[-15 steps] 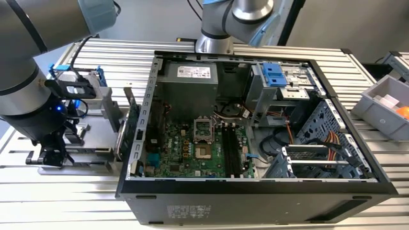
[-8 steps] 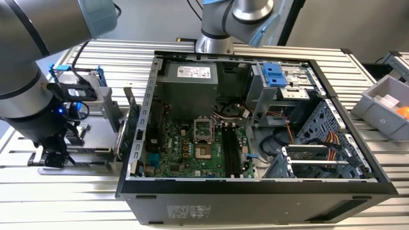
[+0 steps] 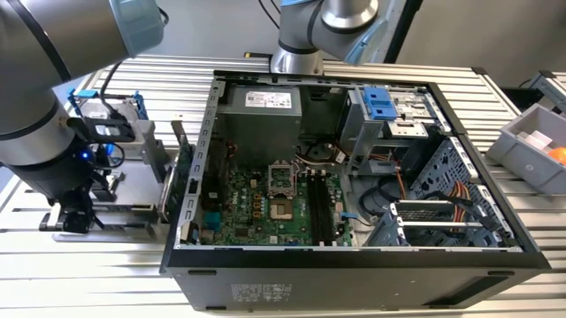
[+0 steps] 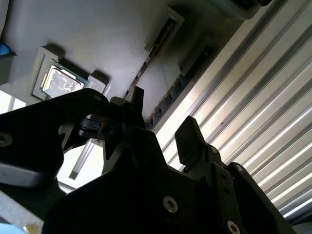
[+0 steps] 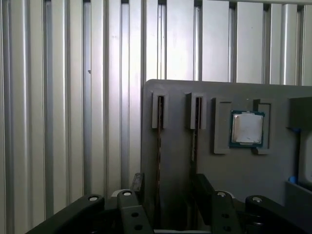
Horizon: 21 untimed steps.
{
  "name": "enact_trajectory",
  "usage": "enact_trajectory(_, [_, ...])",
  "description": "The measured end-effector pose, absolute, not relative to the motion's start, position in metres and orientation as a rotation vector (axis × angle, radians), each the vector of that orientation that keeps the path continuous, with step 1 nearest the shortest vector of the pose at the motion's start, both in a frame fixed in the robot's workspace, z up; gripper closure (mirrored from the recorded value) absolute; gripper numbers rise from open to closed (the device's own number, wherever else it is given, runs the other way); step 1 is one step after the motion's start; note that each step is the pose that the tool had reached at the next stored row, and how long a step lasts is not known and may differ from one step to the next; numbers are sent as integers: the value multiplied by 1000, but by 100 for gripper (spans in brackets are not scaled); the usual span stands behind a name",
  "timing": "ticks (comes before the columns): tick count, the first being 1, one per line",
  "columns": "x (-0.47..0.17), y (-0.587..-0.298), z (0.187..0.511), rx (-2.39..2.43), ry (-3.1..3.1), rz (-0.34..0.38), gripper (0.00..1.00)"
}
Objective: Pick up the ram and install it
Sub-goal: 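Pick up the ram and move it above insertion slot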
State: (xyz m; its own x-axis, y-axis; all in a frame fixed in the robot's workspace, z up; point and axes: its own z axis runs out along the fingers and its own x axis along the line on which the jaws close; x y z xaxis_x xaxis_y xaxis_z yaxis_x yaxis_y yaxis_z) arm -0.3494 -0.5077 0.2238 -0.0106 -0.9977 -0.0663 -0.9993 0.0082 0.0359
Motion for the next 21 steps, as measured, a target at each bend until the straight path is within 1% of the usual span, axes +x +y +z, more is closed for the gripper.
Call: enact_trajectory(21, [-349,-508,219,-2194,2215,113,0])
